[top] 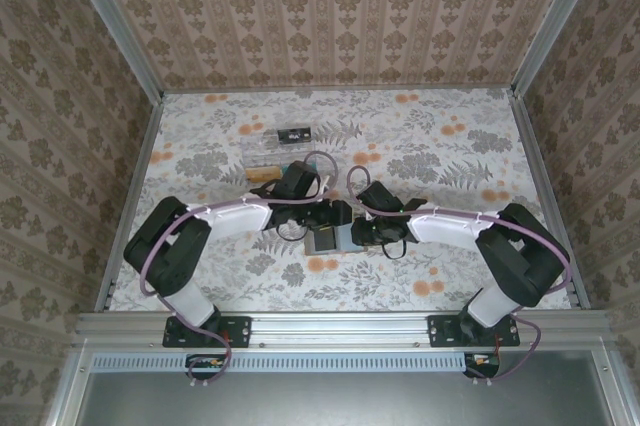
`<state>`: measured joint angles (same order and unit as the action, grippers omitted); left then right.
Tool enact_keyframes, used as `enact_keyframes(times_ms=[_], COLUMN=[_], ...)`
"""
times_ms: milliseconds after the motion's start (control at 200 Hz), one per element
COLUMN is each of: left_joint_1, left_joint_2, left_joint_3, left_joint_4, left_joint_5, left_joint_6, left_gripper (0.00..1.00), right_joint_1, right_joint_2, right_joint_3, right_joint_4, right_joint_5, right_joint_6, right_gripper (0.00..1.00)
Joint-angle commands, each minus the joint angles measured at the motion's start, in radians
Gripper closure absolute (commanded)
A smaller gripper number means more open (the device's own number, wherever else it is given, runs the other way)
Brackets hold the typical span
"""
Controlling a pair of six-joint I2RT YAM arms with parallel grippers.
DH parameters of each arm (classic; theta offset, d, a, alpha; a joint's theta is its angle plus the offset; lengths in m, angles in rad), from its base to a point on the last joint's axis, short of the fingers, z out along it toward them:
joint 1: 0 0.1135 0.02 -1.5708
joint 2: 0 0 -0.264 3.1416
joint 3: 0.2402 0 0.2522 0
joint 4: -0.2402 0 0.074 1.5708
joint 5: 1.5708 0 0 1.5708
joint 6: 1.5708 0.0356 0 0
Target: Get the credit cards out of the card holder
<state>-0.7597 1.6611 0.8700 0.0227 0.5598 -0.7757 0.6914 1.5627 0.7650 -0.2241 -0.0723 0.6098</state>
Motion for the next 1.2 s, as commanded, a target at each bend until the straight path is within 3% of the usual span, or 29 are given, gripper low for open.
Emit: enact_keyframes(times_ms=[0, 305, 415, 535, 680, 935, 1065, 1195], left_joint_1=[-0.009, -0.001, 0.008, 0.014, 0.033, 0.088, 0.101, 0.1], left_joint_2=[0.037, 0.031, -0.003, -0.005, -0.038, -0.167, -0.197, -0.194], left_joint_3=[0.039, 0.03, 0.014, 0.012, -0.003, -0.078, -0.132, -0.167], left_joint_4=[0.004, -0.003, 0.0, 0.013, -0.022, -0.088, -0.104, -0.103], left_joint_5=[0.041, 0.023, 0.015, 0.035, 0.004, -0.038, -0.07, -0.083], left_joint_6=[0.023, 0.021, 0.025, 0.023, 0.028, 0.047, 0.035, 0.024], left_gripper=[0.39, 0.35, 0.23, 0.34, 0.3, 0.31, 0.53, 0.86], right_joint_1=[-0.006, -0.027, -0.027, -0.027, -0.027, -0.024, -0.013, -0.006], right_joint_2=[-0.064, -0.162, -0.165, -0.165, -0.165, -0.19, -0.127, -0.06], right_joint_3=[-0.024, -0.044, -0.036, -0.031, -0.017, 0.001, 0.03, 0.056], right_joint_4=[-0.046, -0.07, -0.07, -0.066, -0.063, -0.015, 0.025, 0.076], right_joint_5=[0.075, 0.109, 0.098, 0.096, 0.073, -0.006, -0.099, -0.196], right_joint_6=[0.021, 0.039, 0.041, 0.041, 0.035, 0.036, 0.032, 0.046], right_gripper=[0.69, 0.66, 0.66, 0.66, 0.66, 0.65, 0.68, 0.74])
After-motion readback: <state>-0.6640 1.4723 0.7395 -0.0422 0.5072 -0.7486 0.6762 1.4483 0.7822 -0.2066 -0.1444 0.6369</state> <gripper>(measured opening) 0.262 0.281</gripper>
